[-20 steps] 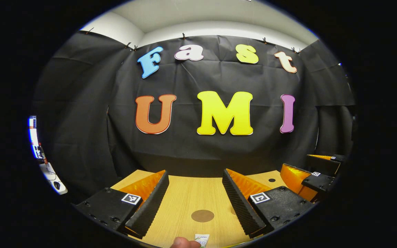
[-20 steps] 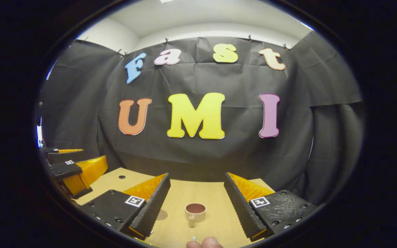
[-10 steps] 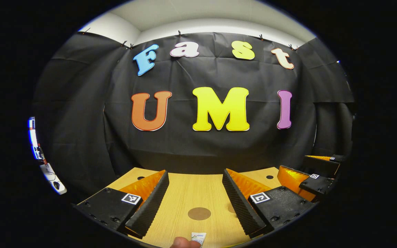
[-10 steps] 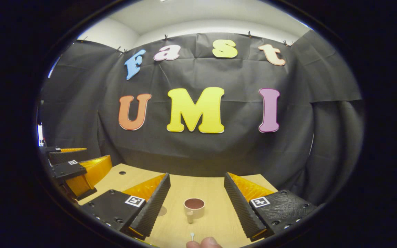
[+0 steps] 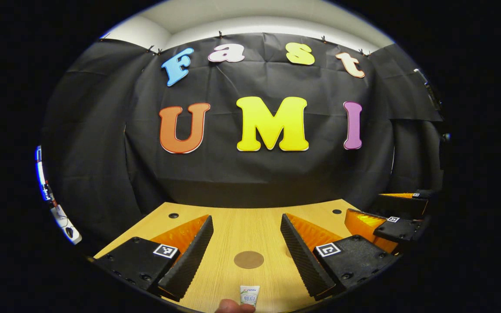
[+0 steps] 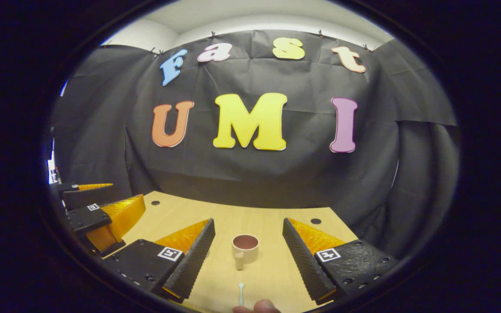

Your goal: Put the toothbrush and toothpaste on the desktop into the cup, then pick up the cup and place it on the coaster on the desktop.

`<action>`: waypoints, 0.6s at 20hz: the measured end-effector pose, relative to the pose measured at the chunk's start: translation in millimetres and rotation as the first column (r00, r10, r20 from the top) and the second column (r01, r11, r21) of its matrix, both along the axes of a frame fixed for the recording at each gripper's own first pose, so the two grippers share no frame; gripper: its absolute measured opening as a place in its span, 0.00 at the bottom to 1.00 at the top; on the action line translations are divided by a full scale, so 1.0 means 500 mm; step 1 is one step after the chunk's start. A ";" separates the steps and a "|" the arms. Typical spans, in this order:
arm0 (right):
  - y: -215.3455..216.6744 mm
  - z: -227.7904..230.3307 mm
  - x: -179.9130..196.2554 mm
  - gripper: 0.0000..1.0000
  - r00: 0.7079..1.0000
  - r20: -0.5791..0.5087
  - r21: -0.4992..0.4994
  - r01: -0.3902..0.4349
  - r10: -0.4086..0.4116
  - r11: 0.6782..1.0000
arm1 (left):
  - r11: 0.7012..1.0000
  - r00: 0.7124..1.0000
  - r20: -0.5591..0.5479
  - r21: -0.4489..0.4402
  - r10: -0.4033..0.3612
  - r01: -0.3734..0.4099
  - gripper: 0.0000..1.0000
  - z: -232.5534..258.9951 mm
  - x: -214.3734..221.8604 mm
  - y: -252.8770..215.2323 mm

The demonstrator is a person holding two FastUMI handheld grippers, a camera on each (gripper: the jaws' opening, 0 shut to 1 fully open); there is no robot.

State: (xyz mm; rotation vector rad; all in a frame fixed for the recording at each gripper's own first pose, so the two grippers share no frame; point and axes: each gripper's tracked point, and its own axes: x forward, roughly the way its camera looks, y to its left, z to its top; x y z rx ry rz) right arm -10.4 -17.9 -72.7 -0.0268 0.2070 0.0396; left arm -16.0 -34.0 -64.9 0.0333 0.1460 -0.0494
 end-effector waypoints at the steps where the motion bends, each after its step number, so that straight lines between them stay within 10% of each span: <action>1: -0.001 -0.015 -0.004 0.98 1.000 -0.026 0.006 -0.002 0.002 1.000 | 1.000 1.000 -0.022 -0.004 -0.001 0.001 0.99 -0.015 -0.003 -0.001; 12: -0.002 -0.191 -0.042 0.95 0.963 -0.268 -0.023 -0.022 0.015 0.999 | 1.000 0.968 -0.249 -0.020 -0.010 0.005 0.99 -0.184 -0.071 0.004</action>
